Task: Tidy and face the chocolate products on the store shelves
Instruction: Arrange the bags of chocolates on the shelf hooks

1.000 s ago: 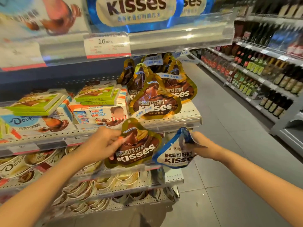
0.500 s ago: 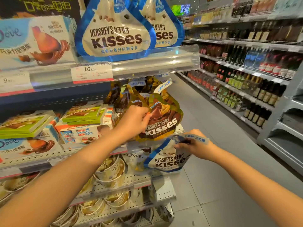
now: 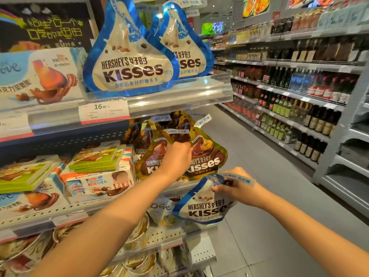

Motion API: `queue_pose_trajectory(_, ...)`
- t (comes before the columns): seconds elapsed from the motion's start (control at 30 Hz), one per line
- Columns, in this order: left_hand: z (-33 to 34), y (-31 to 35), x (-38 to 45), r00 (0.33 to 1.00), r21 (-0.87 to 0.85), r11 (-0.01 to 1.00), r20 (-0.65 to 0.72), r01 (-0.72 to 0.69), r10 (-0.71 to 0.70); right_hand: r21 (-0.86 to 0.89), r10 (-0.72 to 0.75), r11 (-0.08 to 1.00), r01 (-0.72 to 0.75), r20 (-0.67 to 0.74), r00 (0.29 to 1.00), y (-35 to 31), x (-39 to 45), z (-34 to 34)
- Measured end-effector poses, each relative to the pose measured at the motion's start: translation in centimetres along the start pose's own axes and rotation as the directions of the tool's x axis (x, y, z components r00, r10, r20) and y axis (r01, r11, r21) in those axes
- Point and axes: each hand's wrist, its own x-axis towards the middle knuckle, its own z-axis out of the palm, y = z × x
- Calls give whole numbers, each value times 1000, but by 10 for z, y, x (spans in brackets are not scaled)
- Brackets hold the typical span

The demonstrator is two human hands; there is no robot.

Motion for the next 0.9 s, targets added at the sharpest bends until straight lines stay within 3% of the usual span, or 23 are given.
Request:
queue_pose_trajectory(0.2, 2, 0, 6, 998, 67, 996, 6, 55, -56, -36, 30, 999, -30, 12, 999, -1, 2, -2)
queue_pose_trajectory(0.7, -17, -5, -8, 996, -60, 997, -61, 54, -58, -58, 96, 994, -95, 16, 995, -13, 10, -8)
queue_pose_trajectory(0.8, -35, -8, -19, 987, -32, 997, -147, -67, 61, -46, 115, 992, -115, -3, 993, -20, 14, -14)
queue_pose_trajectory(0.9, -66, -9, -23, 885, 43, 949, -351, -311, 306, -52, 126, 991, -127, -17, 992, -34, 18, -24)
